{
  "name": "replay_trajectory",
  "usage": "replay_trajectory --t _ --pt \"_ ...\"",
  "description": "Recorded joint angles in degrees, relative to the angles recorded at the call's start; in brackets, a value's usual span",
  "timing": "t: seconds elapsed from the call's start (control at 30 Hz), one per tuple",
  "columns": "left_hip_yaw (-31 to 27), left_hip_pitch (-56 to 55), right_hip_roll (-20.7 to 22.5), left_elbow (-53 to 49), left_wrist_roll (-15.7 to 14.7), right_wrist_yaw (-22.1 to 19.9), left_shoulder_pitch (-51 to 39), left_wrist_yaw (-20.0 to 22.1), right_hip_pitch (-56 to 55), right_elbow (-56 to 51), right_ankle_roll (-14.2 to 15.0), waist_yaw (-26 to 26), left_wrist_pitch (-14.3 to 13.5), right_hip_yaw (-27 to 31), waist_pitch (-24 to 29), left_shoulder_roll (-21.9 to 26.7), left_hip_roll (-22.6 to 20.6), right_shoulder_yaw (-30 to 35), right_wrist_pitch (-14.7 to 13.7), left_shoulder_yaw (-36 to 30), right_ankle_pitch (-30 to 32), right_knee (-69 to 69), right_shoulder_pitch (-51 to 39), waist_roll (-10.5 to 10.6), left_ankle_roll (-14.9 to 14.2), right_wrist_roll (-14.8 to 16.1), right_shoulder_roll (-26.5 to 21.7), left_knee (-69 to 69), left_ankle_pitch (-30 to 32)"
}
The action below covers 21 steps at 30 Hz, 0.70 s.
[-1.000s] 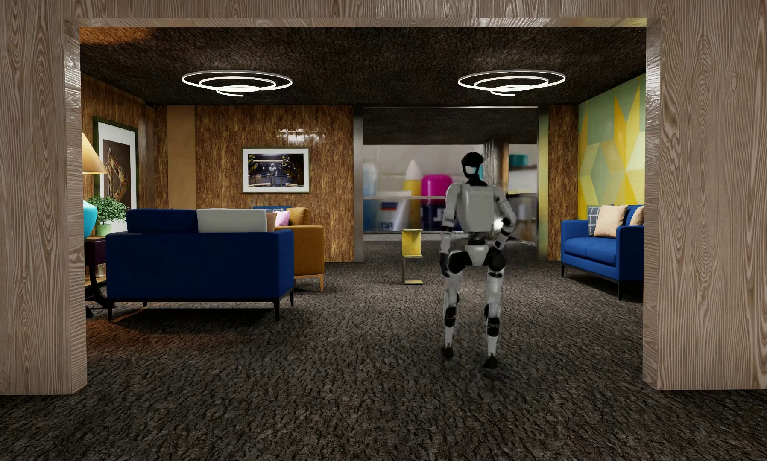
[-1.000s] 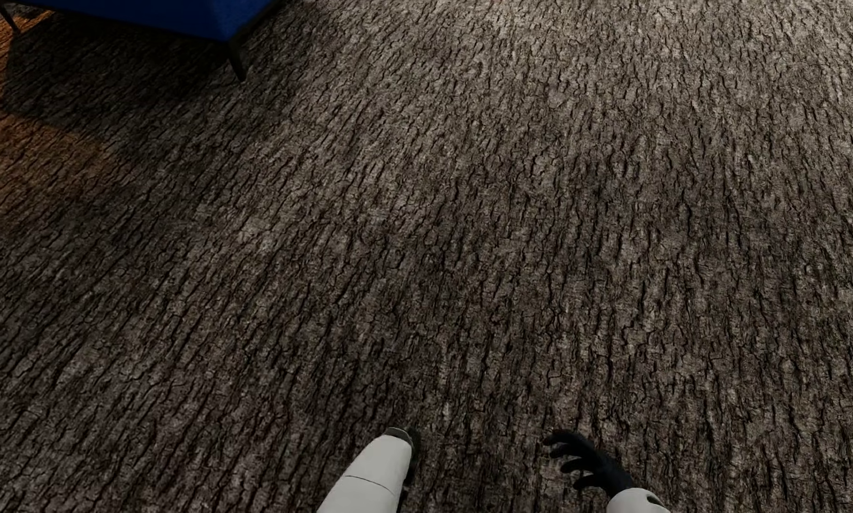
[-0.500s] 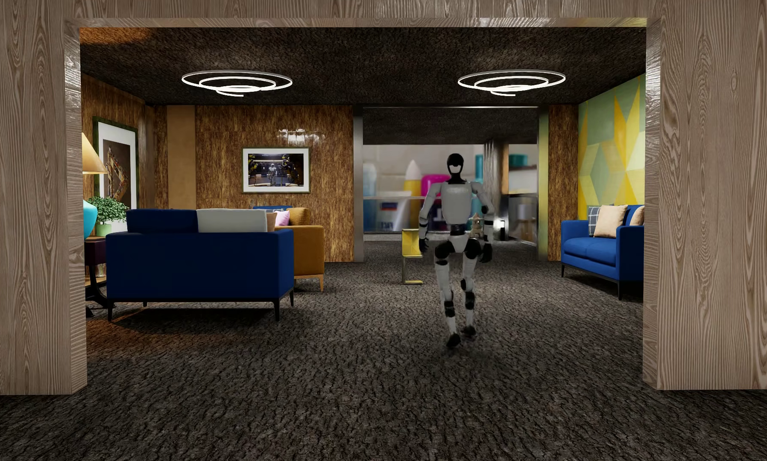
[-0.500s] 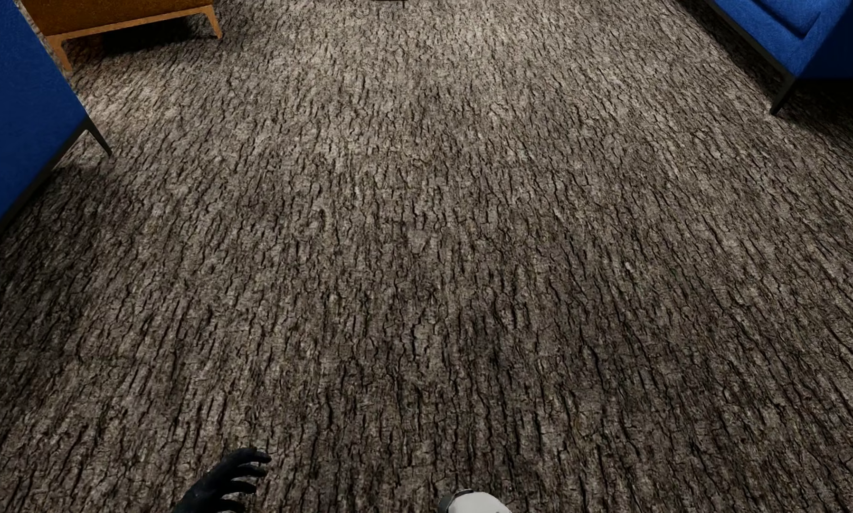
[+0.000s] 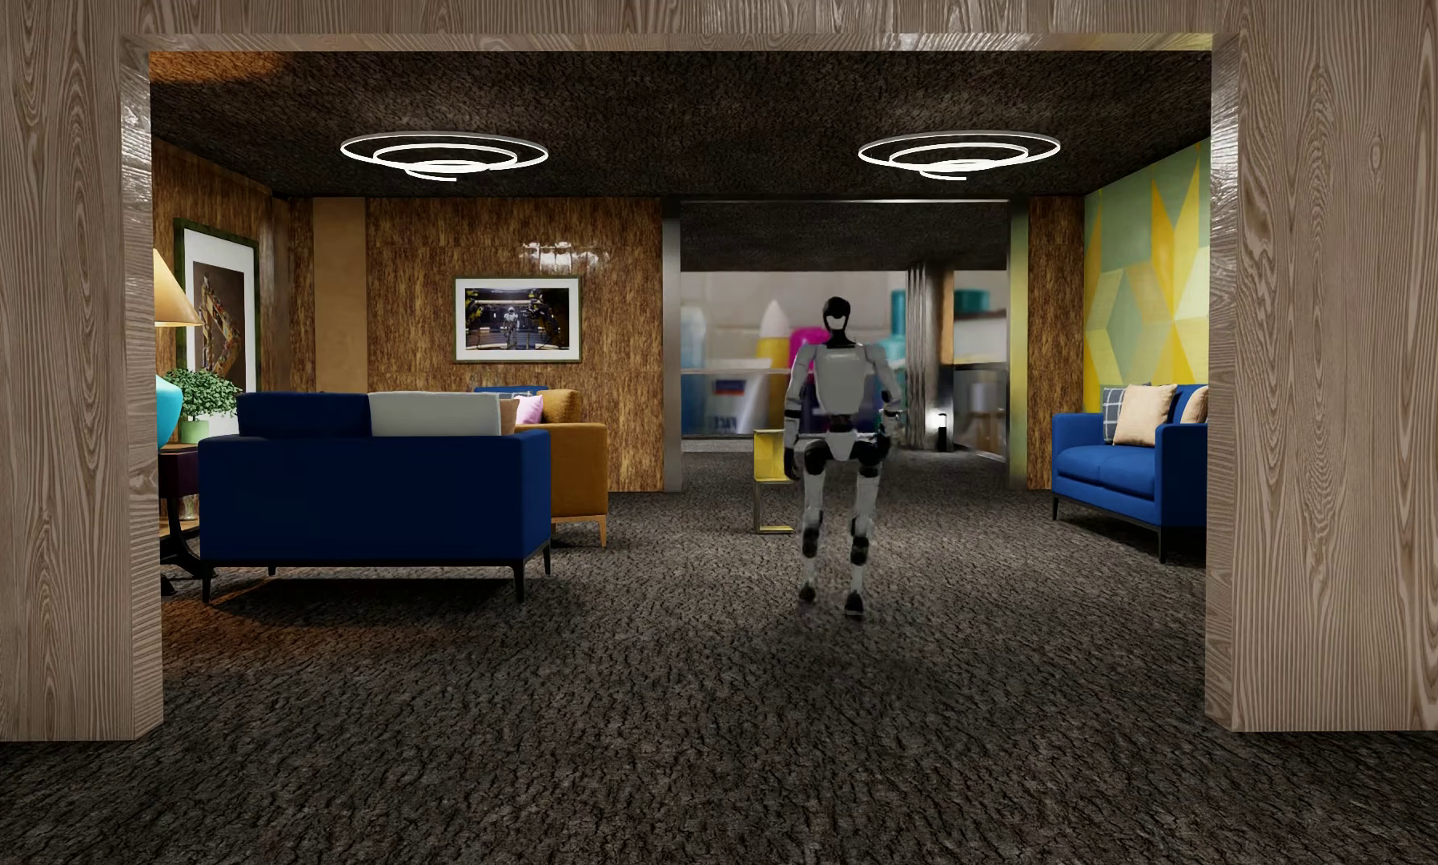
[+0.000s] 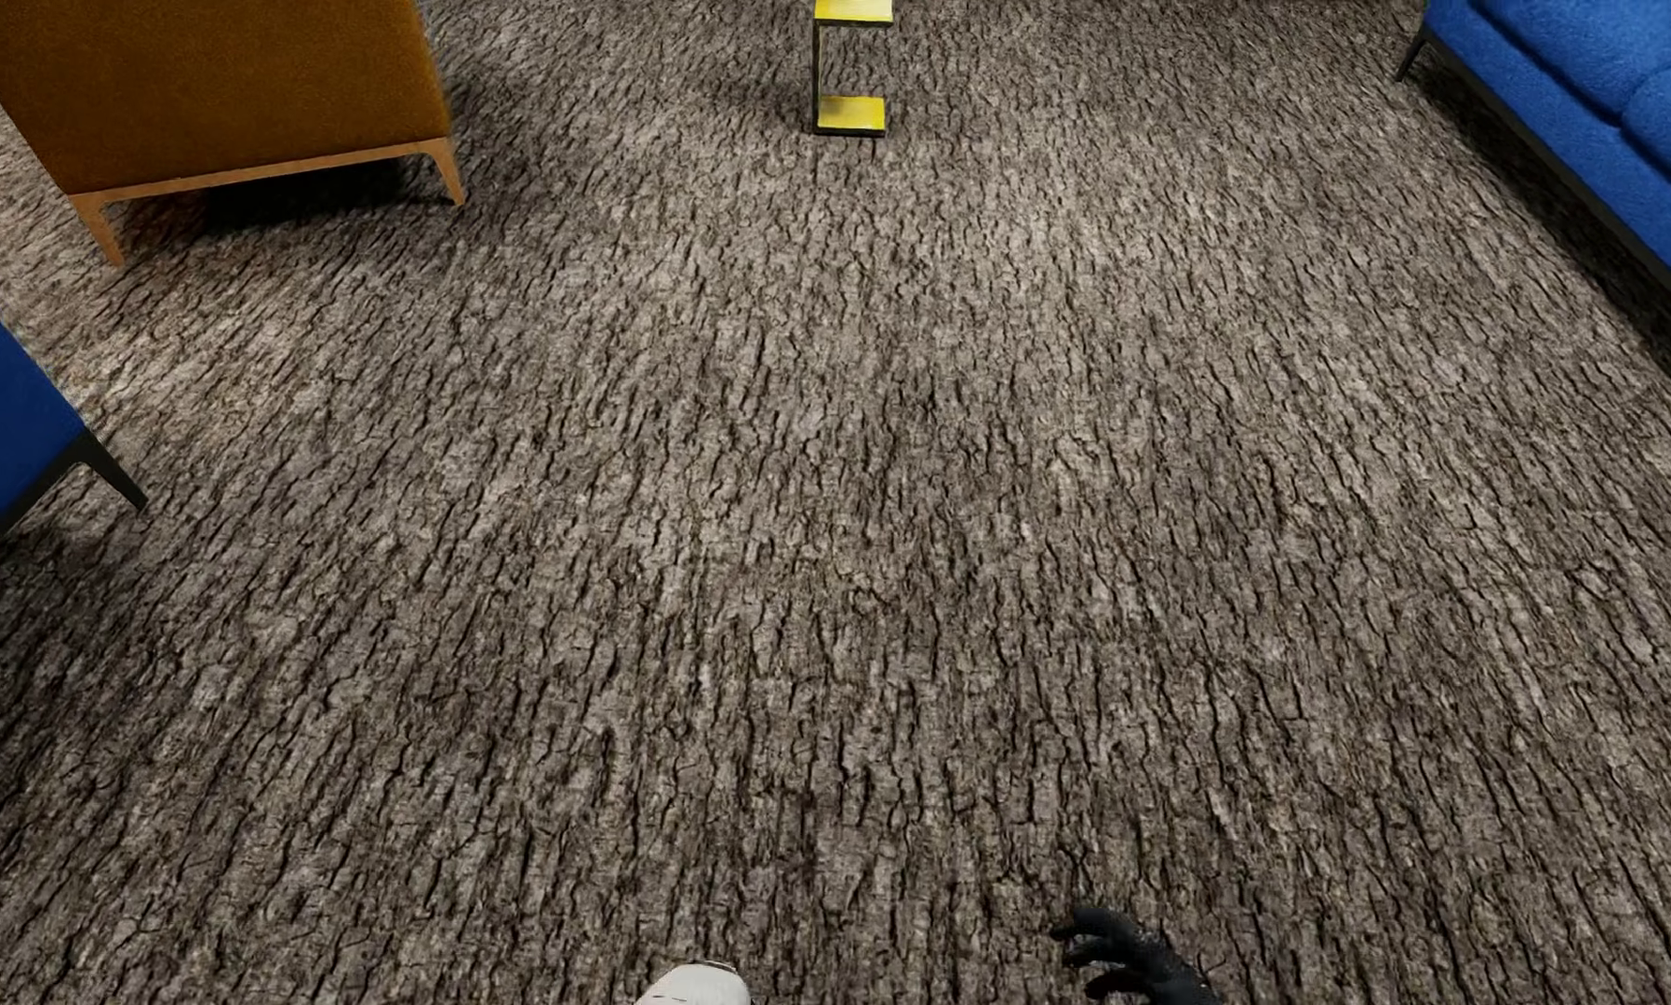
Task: Walk to the shelves
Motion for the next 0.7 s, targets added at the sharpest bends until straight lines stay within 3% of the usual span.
replay_trajectory --t 0.07,0.1,0.13,0.2,0.23,0.27,0.33,0.37,0.4,0.43,0.47,0.5,0.57,0.6,0.63,0.67,0.7 --pt "0.0 -3.65 -2.26 1.29 0.0 0.0 3.5 0.0 4.1 -7.08 0.0 4.66 0.0 0.0 -2.24 0.55 1.06 -4.79 0.0 3.13 -2.03 0.39 -3.02 -0.33 0.0 0.0 -2.15 -21.19 4.77" --pt "0.0 -5.43 -4.19 2.25 0.0 0.0 4.52 0.0 6.29 -8.76 0.0 6.7 0.0 0.0 -2.6 0.94 1.36 -6.86 0.0 3.72 -0.5 1.89 -3.52 -0.44 0.0 0.0 -2.76 -19.45 3.2" --pt "0.0 -6.44 -6.15 3.46 0.0 0.0 5.08 0.0 8.08 -8.97 0.0 8.37 0.0 0.0 -2.65 1.31 0.87 -8.19 0.0 4.19 3.4 5.28 -3.14 -0.9 0.0 0.0 -2.73 -7.07 -0.19" --pt "0.0 -8.15 -10.01 6.47 0.0 0.0 4.13 0.0 5.2 -5.65 0.0 7.58 0.0 0.0 -3.13 1.72 -3.43 -7.66 0.0 3.88 20.06 21.13 -0.77 -3.95 0.0 0.0 -0.75 6.35 2.58" --pt "0.0 -4.64 -10.62 7.17 0.0 0.0 2.36 0.0 1.67 -2.44 0.0 5.82 0.0 0.0 -2.08 1.52 -5.84 -4.87 0.0 2.99 27.71 32.71 0.71 -4.28 0.0 0.0 0.13 9.77 -0.63" --pt "0.0 0.19 -10.57 5.47 0.0 0.0 0.92 0.0 -3.61 1.41 0.0 4.11 0.0 0.0 -1.13 1.06 -7.95 -0.53 0.0 2.99 29.68 46.6 1.1 -4.38 0.0 0.0 0.83 10.28 -3.93" --pt "0.0 11.64 -7.01 -2.97 0.0 0.0 -3.01 0.0 -15.5 11.41 0.0 -4.11 0.0 0.0 -0.19 -0.58 -9.19 6.99 0.0 4.09 24.69 54.28 3.22 -1.42 0.0 0.0 2.67 3.67 -3.79" --pt "0.0 17.66 -5.34 -8.58 0.0 0.0 -4.83 0.0 -20.52 14.9 0.0 -8.16 0.0 0.0 0.26 -1.2 -9.31 7.41 0.0 5.87 25.71 51.25 6.26 0.01 0.0 0.0 3.75 -0.04 -3.46" --pt "0.0 23.03 -3.98 -14.3 0.0 0.0 -6.92 0.0 -25.07 19.24 0.0 -11.81 0.0 0.0 0.45 -1.26 -8.8 11.8 0.0 6.9 29.38 43.28 8.32 1.15 0.0 0.0 3.95 -3.36 -2.93" --pt "0.0 27.49 -3.08 -19.95 0.0 0.0 -9.38 0.0 -28.99 21.91 0.0 -15.22 0.0 0.0 0.46 -1.23 -7.82 16.71 0.0 7.85 33.66 32.02 10.36 2.21 0.0 0.0 3.41 -5.95 -2.49" --pt "0.0 31.88 -2.97 -25.7 0.0 0.0 -11.48 0.0 -31.69 23.61 0.0 -18.28 0.0 0.0 0.43 -1.02 -6.93 18.66 0.0 9.75 33.94 20.19 13.0 2.72 0.0 0.0 3.3 -8.08 -3.09" --pt "0.0 35.61 -3.58 -30.44 0.0 0.0 -13.74 0.0 -33.82 24.89 0.0 -20.86 0.0 0.0 0.05 -0.54 -6.34 20.28 0.0 11.54 25.94 10.11 15.47 2.81 0.0 0.0 3.12 -9.64 -4.42" --pt "0.0 40.42 -5.9 -36.46 0.0 0.0 -18.02 0.0 -38.03 25.27 0.0 -26.09 0.0 0.0 -0.75 0.76 -4.96 22.49 0.0 14.95 0.46 3.71 19.32 2.32 0.0 0.0 2.33 -9.63 -6.65" --pt "0.0 43.09 -6.55 -37.92 0.0 0.0 -18.75 0.0 -39.29 25.5 0.0 -28.74 0.0 0.0 -0.65 1.08 -3.94 22.95 0.0 16.83 -1.28 4.24 20.69 2.18 0.0 0.0 1.92 -8.96 -5.87" --pt "0.0 45.58 -5.76 -37.96 0.0 0.0 -18.32 0.0 -40.38 26.21 0.0 -30.22 0.0 0.0 -0.85 1.04 -2.9 23.64 0.0 18.28 5.27 4.97 21.84 2.42 0.0 0.0 1.58 -7.46 -2.79" --pt "0.0 47.06 -3.99 -37.8 0.0 0.0 -16.88 0.0 -41.45 26.73 0.0 -31.66 0.0 0.0 -2.12 1.06 -1.2 21.61 0.0 20.12 19.43 5.08 23.5 2.98 0.0 0.0 1.73 -5.28 2.51" --pt "0.0 43.81 -1.14 -34.22 0.0 0.0 -15.87 0.0 -42.09 27.81 0.0 -30.06 0.0 0.0 -2.48 0.18 1.08 22.11 0.0 18.62 26.3 10.03 23.24 4.72 0.0 0.0 1.99 4.39 11.66"
